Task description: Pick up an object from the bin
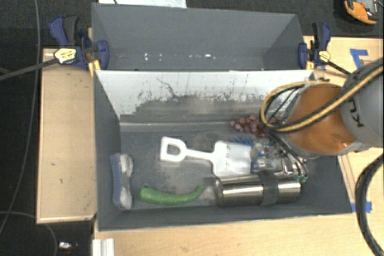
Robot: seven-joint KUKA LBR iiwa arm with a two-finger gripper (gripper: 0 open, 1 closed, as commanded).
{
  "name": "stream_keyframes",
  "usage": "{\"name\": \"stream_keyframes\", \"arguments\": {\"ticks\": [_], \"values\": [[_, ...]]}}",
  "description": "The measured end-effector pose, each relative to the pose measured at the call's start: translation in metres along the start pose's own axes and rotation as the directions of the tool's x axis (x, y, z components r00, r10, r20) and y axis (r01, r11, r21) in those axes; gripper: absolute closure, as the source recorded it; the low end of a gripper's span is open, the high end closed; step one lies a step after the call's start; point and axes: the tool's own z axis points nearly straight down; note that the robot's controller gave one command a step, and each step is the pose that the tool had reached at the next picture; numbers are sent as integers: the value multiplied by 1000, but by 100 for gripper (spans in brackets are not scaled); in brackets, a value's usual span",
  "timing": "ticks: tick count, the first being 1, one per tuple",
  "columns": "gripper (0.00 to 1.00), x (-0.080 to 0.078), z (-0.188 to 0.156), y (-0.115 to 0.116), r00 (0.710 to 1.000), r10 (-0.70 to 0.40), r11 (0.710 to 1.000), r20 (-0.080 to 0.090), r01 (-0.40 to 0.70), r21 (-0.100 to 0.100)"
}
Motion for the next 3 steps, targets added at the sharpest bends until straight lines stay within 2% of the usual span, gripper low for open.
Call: {"name": "stream_keyframes", "arguments": {"ticks": [1,3], "values": [[100,-18,7,49,1000,-19,1000,-6,19,-2],[100,-18,7,49,1000,-25,1000,-6,25,-1]]}}
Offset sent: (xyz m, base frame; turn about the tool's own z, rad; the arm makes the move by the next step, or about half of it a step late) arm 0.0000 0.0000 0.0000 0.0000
